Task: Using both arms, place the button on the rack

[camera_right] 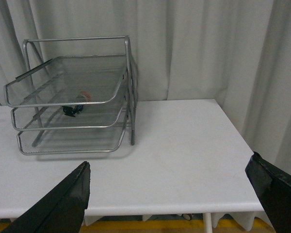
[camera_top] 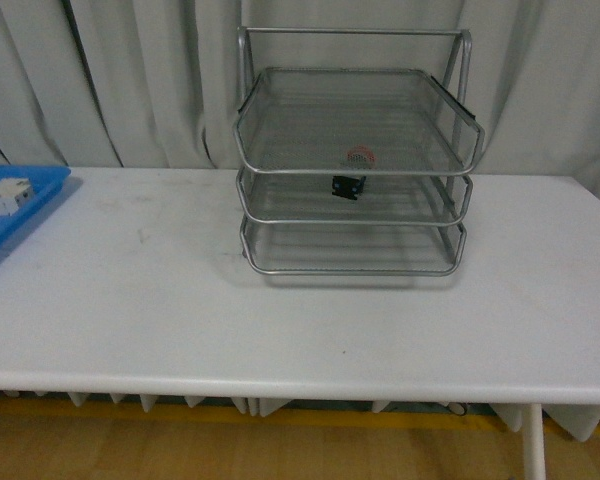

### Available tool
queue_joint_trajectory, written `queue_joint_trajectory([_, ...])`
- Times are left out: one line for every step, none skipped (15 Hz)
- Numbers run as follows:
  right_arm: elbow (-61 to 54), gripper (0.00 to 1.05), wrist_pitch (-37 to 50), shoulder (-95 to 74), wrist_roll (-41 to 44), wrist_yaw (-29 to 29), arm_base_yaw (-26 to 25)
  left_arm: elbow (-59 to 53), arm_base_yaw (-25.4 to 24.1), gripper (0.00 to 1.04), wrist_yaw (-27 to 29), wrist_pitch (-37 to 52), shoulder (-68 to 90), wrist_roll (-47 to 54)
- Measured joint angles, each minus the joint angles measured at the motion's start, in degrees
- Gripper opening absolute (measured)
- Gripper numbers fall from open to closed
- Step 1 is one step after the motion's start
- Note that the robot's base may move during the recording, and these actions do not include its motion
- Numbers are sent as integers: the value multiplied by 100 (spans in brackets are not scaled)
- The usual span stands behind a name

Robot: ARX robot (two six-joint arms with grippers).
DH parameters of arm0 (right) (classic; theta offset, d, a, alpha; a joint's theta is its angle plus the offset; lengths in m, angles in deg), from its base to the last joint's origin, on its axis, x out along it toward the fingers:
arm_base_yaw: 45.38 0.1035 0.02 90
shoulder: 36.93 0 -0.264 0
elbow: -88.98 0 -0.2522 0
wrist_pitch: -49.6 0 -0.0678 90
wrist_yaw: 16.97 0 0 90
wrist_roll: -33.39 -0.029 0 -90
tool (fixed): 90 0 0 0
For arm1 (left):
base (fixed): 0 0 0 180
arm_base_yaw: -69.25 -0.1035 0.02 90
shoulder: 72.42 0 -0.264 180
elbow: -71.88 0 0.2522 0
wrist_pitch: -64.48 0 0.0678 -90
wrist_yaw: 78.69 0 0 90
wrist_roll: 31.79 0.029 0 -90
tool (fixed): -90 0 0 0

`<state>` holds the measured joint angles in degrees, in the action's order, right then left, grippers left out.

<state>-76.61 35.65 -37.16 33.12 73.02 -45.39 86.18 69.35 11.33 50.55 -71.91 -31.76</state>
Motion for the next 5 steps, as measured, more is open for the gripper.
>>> queue_joint_trajectory([0,98,0,0,0,0,0,0,0,98,0,-2,0,0])
queue_joint_trajectory([0,98,0,0,0,0,0,0,0,98,0,-2,0,0])
queue_joint_trajectory([0,98,0,0,0,0,0,0,0,98,0,0,0,0])
queue_joint_trajectory([0,98,0,0,2,0,0,0,0,98,0,-2,0,0])
queue_joint_trajectory([0,98,0,0,0,0,0,0,0,98,0,-2,0,0])
